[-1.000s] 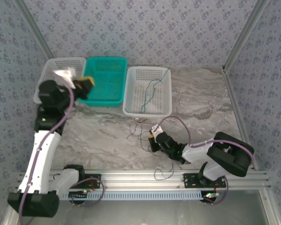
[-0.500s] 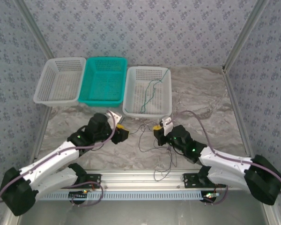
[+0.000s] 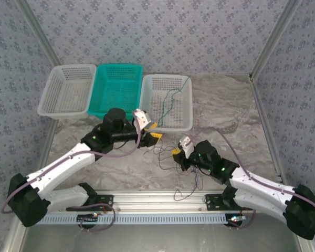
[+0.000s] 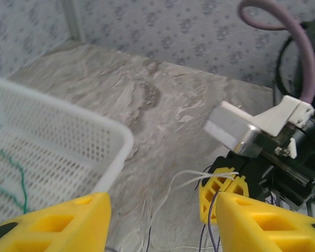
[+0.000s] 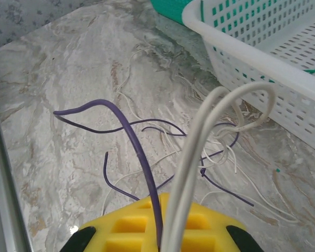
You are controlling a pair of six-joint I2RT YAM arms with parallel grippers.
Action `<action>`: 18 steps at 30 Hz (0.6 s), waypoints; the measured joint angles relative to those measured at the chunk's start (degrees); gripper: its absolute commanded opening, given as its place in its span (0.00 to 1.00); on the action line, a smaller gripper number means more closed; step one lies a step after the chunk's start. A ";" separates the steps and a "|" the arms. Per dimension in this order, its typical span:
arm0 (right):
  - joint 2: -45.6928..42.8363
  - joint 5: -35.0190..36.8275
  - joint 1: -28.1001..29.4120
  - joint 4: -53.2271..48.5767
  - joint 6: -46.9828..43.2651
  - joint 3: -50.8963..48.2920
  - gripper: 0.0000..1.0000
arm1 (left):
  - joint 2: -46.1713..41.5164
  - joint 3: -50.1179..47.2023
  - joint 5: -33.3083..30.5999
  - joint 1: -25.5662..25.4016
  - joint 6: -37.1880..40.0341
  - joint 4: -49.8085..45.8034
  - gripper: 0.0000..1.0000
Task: Untangle the cables
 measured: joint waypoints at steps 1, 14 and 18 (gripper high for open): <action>0.00 -0.48 0.00 -0.35 -0.31 0.46 0.00 | 1.31 0.66 1.03 -0.33 1.62 -0.13 0.54; 0.72 -3.50 0.00 -0.81 -0.94 2.89 0.00 | 9.94 -5.01 -1.44 -5.49 6.40 10.47 0.33; 1.57 -4.00 0.02 -0.66 -0.90 2.89 0.00 | 10.64 -5.01 -2.21 -5.49 6.43 12.66 0.32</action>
